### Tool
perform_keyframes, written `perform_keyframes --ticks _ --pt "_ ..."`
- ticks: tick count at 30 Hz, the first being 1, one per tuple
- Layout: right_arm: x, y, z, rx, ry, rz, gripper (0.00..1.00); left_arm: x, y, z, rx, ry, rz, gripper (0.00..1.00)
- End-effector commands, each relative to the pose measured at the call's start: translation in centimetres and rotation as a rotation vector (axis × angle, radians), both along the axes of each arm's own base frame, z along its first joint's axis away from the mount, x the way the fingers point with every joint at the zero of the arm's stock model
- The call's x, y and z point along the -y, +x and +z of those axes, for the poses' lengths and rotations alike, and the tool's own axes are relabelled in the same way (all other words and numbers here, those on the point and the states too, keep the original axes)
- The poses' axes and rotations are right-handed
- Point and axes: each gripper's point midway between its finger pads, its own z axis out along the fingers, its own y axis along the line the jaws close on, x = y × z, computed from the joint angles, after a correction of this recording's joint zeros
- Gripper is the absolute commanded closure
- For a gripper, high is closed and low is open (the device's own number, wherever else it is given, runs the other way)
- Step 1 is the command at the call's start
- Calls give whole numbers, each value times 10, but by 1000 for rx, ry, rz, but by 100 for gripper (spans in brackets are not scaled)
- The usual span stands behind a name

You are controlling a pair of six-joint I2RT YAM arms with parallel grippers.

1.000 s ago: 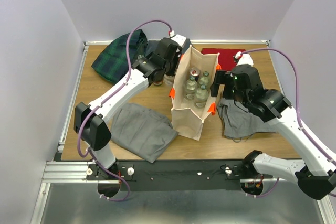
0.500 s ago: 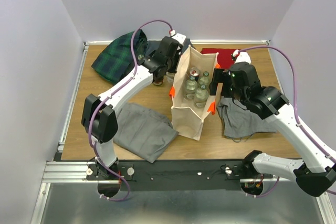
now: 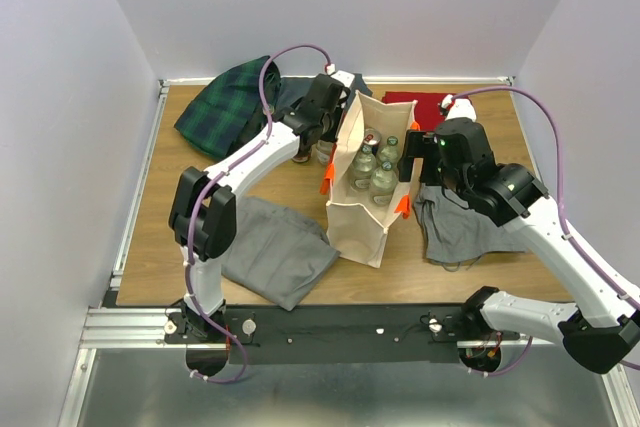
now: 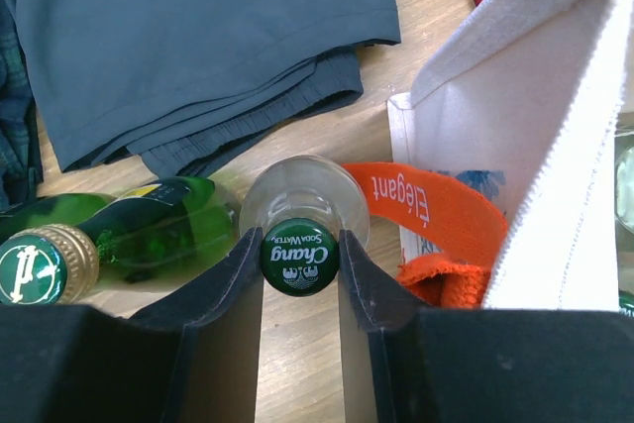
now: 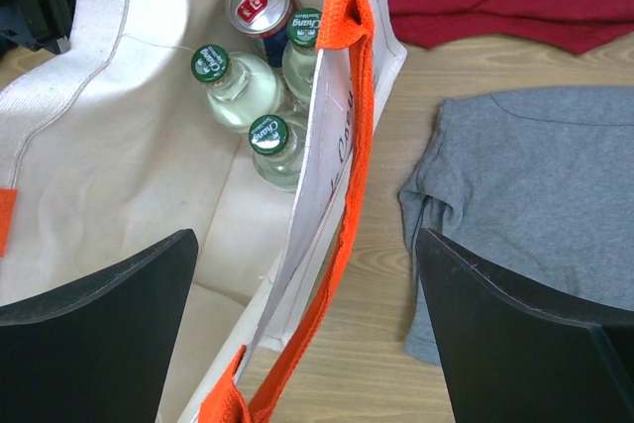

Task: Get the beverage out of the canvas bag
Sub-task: Place the drink at the center of the board.

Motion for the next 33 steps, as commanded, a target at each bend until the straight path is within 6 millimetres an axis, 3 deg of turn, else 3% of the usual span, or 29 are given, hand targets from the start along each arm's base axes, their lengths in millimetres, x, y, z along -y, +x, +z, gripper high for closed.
perform_keyframes --ticks 1,10,33 --pt "4 0 18 42 1 -12 0 11 28 57 167 -110 23 100" --pt "6 0 22 43 8 -28 0 6 38 56 167 -111 40 100" --pt "8 -4 18 37 8 -25 0 -6 40 23 100 -28 101 100"
